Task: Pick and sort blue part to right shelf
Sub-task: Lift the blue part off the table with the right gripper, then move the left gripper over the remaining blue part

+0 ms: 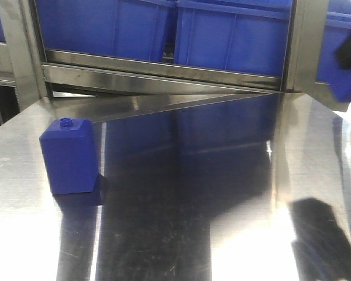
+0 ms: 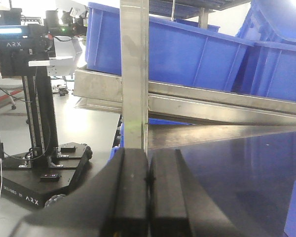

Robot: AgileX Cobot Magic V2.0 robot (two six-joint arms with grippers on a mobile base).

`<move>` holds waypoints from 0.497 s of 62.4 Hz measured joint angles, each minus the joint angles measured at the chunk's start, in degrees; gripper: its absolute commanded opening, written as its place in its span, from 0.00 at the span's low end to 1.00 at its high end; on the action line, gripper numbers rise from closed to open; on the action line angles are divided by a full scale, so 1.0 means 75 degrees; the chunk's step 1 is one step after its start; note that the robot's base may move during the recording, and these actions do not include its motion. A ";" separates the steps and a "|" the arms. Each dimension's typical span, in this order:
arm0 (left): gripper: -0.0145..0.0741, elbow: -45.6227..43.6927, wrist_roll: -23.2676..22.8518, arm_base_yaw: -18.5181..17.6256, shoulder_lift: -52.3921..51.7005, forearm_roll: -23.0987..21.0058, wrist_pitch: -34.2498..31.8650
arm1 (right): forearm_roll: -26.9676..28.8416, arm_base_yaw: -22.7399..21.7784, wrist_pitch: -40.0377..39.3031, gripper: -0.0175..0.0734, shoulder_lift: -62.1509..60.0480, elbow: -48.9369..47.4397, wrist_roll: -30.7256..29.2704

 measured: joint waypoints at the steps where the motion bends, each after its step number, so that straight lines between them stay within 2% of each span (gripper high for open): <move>1: 0.32 0.0000 0.0000 0.0000 0.0000 0.0000 0.0000 | 0.0000 -0.0109 -0.0096 0.62 -0.0179 0.0104 -0.0013; 6: 0.32 0.0000 0.0000 0.0000 0.0000 0.0000 0.0000 | 0.0000 -0.0730 -0.0588 0.62 -0.0841 0.0686 -0.0030; 14: 0.32 0.0000 0.0000 0.0000 0.0000 0.0000 0.0000 | 0.0000 -0.1281 -0.1115 0.62 -0.1946 0.1377 -0.0059; 31: 0.32 0.0000 0.0000 0.0000 0.0000 0.0000 0.0000 | -0.0351 -0.1354 -0.1271 0.62 -0.3843 0.2146 -0.0058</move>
